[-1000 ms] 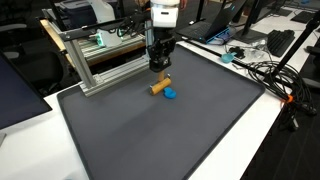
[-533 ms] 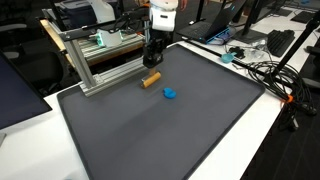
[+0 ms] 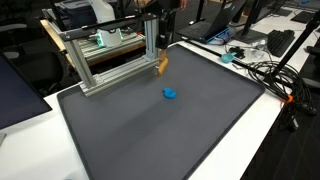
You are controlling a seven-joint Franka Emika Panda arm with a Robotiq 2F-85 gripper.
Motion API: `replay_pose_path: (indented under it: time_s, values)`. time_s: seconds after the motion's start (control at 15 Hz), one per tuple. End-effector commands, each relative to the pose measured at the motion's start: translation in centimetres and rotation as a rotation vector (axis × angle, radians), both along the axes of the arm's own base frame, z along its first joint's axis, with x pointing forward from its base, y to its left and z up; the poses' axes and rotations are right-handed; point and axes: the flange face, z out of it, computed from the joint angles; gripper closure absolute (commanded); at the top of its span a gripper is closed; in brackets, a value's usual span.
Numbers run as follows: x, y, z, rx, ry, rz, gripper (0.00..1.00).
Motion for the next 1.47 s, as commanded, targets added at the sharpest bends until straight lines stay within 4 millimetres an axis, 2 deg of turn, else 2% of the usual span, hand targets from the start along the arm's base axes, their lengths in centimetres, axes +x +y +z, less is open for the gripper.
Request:
replay_pose_path:
  time_s: [0.0, 0.13, 0.2, 0.47, 0.53, 0.6, 1.0, 1.4]
  values:
    - [1.8, 0.3, 2.6, -0.018, -0.067, 0.188, 0.77]
    - [3.0, -0.9, 2.9, 0.000, -0.085, 0.265, 0.77]
    - [1.6, 0.3, 2.4, 0.000, -0.069, 0.193, 0.52]
    - [2.5, -0.8, 2.2, 0.000, -0.071, 0.243, 0.52]
    - [2.6, -0.8, 2.1, 0.000, -0.070, 0.245, 0.77]
    - [3.0, -1.2, 1.9, 0.047, -0.066, 0.285, 0.77]
    - [5.0, -4.3, -0.9, 0.040, -0.074, 0.387, 0.77]
    - [6.2, -5.4, -3.8, 0.094, -0.089, 0.442, 0.77]
